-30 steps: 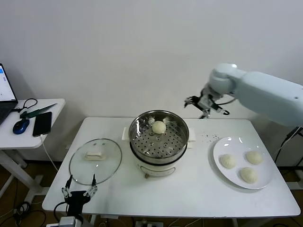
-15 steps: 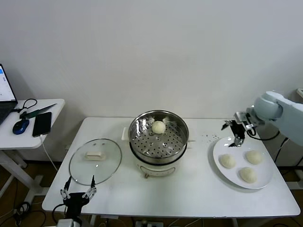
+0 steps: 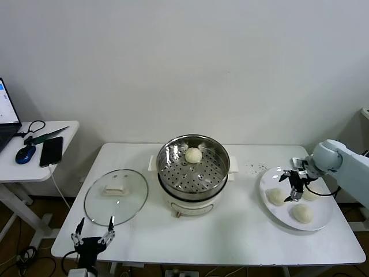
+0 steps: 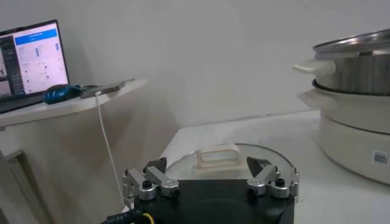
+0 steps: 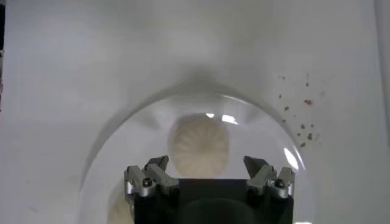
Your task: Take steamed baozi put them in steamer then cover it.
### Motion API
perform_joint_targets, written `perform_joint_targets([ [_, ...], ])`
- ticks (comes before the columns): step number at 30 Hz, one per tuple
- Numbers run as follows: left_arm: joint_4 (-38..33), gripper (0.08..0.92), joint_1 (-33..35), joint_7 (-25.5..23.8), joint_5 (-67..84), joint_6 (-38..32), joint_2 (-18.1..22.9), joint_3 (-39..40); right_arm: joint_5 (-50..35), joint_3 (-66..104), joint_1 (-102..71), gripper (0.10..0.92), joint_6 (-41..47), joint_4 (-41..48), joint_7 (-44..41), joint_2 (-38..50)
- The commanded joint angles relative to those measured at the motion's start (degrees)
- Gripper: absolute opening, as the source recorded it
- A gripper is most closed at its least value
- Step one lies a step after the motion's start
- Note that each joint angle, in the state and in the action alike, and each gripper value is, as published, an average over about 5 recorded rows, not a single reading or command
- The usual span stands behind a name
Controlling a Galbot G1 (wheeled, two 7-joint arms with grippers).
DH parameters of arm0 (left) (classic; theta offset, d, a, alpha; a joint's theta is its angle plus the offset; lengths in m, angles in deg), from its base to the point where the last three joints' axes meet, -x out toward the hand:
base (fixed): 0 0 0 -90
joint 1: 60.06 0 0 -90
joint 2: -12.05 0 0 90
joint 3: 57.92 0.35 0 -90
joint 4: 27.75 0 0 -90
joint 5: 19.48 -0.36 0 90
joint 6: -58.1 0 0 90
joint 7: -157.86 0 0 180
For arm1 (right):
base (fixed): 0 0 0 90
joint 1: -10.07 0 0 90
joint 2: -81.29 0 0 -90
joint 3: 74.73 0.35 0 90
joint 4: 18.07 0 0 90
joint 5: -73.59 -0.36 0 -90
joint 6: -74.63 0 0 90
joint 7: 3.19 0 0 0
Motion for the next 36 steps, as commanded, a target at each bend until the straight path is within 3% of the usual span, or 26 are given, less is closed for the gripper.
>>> perform_joint_targets([
  [1,0.52,0.823,-0.17,0.07,-0.08,0.08,0.16,0.02,2.59,4.87,-5.77,0.823,0.15,6.37,-0.38,-3.79],
  [15,1.59,0.823,-0.93,0.17,-0.88,-0.12,0.31,0.16,3.45,2.53,-3.67,0.820,-0.87,10.38,-1.75,-8.46],
  [23,1.75,0.823,-0.79,0.28,-0.86,-0.27,0.29,0.13,2.46,1.08,-2.26,0.749,-1.10,10.16,-2.12,-7.75],
  [36,1.15,0.823,-0.10,0.34,-0.70,-0.59,0.14,0.59,-10.59,-17.80,20.72,0.709,-0.29,4.47,-2.22,-2.37],
])
